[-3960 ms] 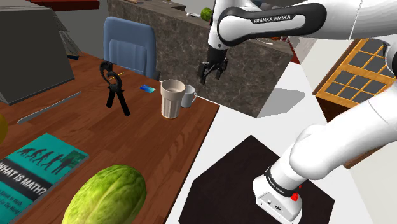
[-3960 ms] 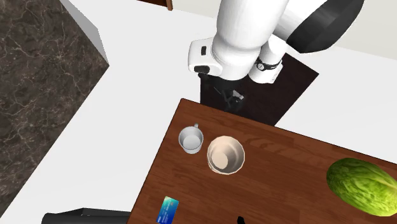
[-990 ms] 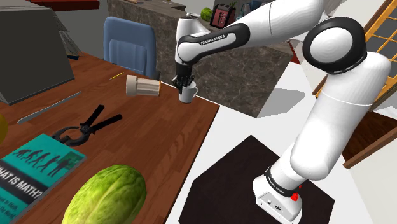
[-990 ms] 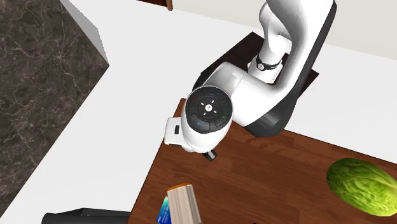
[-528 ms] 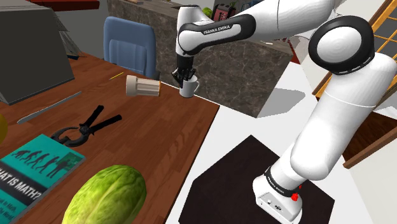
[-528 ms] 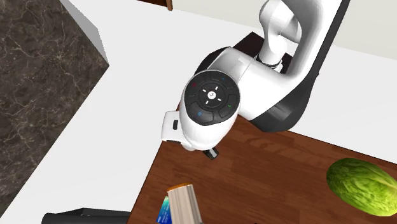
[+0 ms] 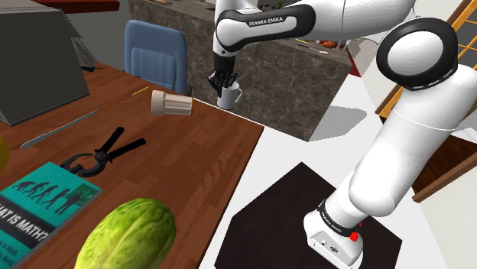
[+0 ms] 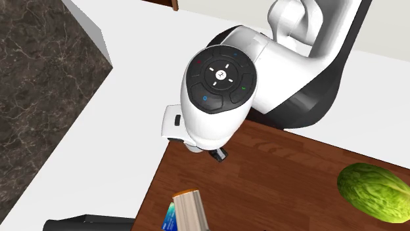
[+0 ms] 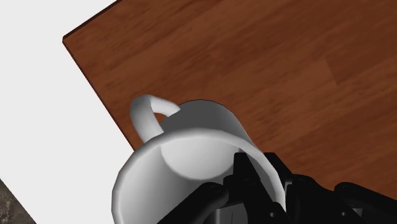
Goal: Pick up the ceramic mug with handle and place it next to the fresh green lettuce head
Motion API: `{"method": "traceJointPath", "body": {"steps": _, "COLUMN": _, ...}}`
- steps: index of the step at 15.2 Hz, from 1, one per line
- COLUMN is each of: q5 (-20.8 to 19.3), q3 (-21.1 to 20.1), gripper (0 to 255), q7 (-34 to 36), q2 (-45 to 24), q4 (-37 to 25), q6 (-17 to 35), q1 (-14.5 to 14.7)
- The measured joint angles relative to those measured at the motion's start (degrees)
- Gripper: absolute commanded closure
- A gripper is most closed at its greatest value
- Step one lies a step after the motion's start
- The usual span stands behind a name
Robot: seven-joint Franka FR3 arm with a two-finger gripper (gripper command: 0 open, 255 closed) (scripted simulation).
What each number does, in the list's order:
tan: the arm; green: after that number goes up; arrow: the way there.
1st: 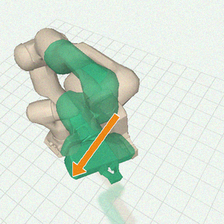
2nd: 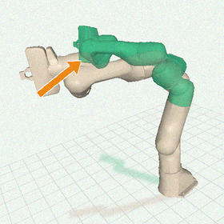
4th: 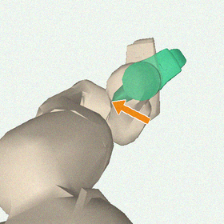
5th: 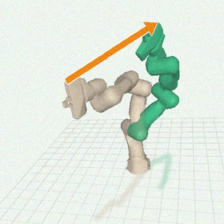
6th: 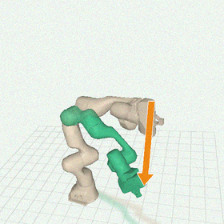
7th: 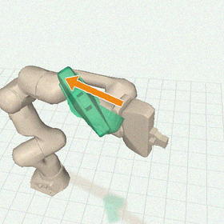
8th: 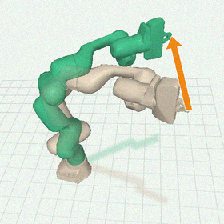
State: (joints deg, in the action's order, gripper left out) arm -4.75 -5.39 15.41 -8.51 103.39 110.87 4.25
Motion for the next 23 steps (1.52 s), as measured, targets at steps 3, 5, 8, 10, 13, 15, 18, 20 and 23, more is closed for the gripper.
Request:
{"method": "traceJointPath", "body": {"steps": 3, "q5": 0.07, "q3": -0.06, "gripper": 255, "q7": -0.07, "q2": 0.12, "q4": -2.37, "q6": -2.49, "q1": 0.07}}
{"method": "traceJointPath", "body": {"steps": 5, "q5": 0.16, "q3": -0.08, "gripper": 255, "q7": -0.18, "q2": 0.68, "q4": -3.12, "q6": -3.8, "q1": 0.08}}
{"method": "traceJointPath", "body": {"steps": 8, "q5": 0.22, "q3": -0.1, "gripper": 255, "q7": -0.32, "q2": 0.78, "q4": -5.36, "q6": -6.13, "q1": 0.1}}
{"method": "traceJointPath", "body": {"steps": 10, "q5": 0.26, "q3": -0.09, "gripper": 255, "q7": -0.47, "q2": 0.87, "q4": -6.64, "q6": -7.49, "q1": 0.08}}
{"method": "traceJointPath", "body": {"steps": 13, "q5": 0.32, "q3": -0.08, "gripper": 255, "q7": -0.68, "q2": 1.11, "q4": -8.64, "q6": -9.72, "q1": 0.06}}
{"method": "traceJointPath", "body": {"steps": 15, "q5": 0.33, "q3": -0.05, "gripper": 255, "q7": -0.84, "q2": 1.04, "q4": -10.16, "q6": -11.16, "q1": 0.03}}
{"method": "traceJointPath", "body": {"steps": 18, "q5": 0.34, "q3": -0.11, "gripper": 255, "q7": -0.87, "q2": 0.78, "q4": -12.8, "q6": -13.55, "q1": 0.13}}
{"method": "traceJointPath", "body": {"steps": 20, "q5": 0.33, "q3": -0.13, "gripper": 255, "q7": -0.91, "q2": 0.71, "q4": -14.19, "q6": -14.86, "q1": 0.17}}
{"method": "traceJointPath", "body": {"steps": 23, "q5": 0.31, "q3": -1.35, "gripper": 255, "q7": 1.82, "q2": 1.41, "q4": -13.99, "q6": -15.54, "q1": 1.76}}
